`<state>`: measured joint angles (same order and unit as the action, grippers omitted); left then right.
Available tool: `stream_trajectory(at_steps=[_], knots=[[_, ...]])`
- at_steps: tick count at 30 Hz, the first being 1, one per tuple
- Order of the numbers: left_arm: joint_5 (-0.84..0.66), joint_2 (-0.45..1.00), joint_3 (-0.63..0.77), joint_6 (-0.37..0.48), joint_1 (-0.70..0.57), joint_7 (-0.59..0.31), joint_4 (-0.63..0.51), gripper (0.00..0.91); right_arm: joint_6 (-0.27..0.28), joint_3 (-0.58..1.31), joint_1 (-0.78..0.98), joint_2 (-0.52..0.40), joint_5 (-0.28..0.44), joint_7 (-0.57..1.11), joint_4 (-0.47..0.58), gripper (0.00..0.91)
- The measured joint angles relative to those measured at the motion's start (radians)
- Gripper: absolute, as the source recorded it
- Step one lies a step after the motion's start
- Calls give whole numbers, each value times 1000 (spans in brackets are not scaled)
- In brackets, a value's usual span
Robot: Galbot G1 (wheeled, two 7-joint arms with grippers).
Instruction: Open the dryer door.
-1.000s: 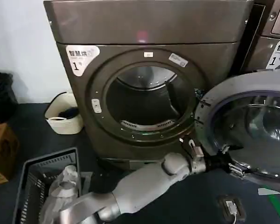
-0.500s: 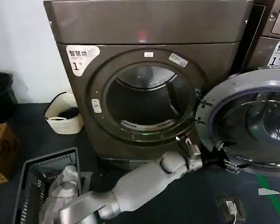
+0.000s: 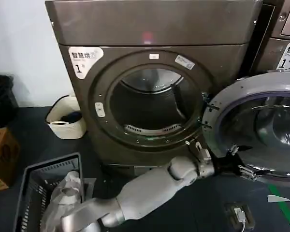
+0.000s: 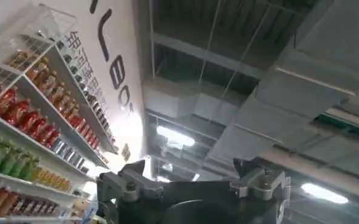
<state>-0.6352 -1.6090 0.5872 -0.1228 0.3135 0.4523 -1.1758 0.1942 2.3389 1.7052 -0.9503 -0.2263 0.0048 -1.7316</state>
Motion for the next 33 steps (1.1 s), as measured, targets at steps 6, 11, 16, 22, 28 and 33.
stream_trajectory(at_steps=[6,11,16,22,28,33], knots=[[-24,0,6,-3,-1,-1,-53,907,1,-8,-9,7,0,0,1,907],[-46,0,6,-10,-1,-3,-98,907,2,-15,-15,12,1,-1,1,907],[-55,29,5,-10,1,-6,-137,907,3,-19,-18,17,2,-1,1,907],[-60,97,4,-8,6,-27,-188,907,3,-19,-18,22,2,-2,2,907],[-69,157,3,-5,8,-45,-242,907,2,-13,-18,25,2,-5,4,907],[-63,219,2,15,20,-73,-301,907,2,-13,-23,27,3,-8,4,907]])
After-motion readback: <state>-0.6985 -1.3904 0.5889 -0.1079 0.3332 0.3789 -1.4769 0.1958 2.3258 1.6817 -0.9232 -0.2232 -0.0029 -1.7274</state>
